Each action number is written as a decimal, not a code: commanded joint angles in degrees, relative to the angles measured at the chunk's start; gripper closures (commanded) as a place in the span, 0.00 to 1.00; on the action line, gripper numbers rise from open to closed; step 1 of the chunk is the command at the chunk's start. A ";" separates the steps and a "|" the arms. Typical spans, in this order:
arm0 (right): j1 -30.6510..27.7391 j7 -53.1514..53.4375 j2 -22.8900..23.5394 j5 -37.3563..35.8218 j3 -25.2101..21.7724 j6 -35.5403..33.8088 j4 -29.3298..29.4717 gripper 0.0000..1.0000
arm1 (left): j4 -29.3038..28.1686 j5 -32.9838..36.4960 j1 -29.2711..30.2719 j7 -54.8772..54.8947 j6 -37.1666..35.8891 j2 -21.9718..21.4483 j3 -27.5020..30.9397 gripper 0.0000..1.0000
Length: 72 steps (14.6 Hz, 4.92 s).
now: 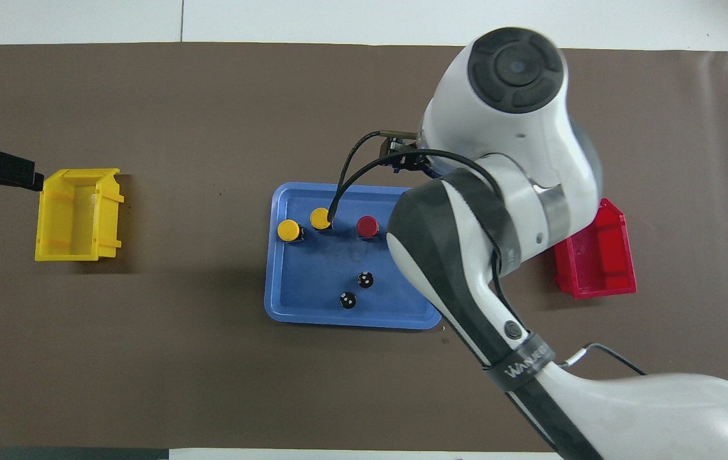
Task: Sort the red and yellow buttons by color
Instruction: 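Reach the right gripper to the tray and grasp a red button, then carry the red button to the red bin with the right gripper, then grasp a yellow button with the left gripper while the right gripper releases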
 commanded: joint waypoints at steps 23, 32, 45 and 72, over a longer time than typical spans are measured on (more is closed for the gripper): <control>1.51 -3.15 -5.86 0.74 -0.19 19.17 -24.43 0.47 | -1.17 -0.16 0.08 0.35 0.19 -1.30 0.05 0.00; -5.15 -11.12 -11.10 0.47 -1.07 -3.81 -9.49 0.76 | -8.87 -0.16 -4.55 -10.88 10.61 -2.62 -0.74 0.00; -27.32 -42.26 -29.77 3.37 -1.15 10.03 -42.18 0.76 | -20.94 -0.16 -28.30 -40.25 36.66 8.80 -0.83 0.24; -30.31 -45.96 -26.44 3.20 -1.15 14.46 -46.35 0.41 | -23.59 -0.60 -30.51 -40.70 36.95 9.51 -0.83 0.99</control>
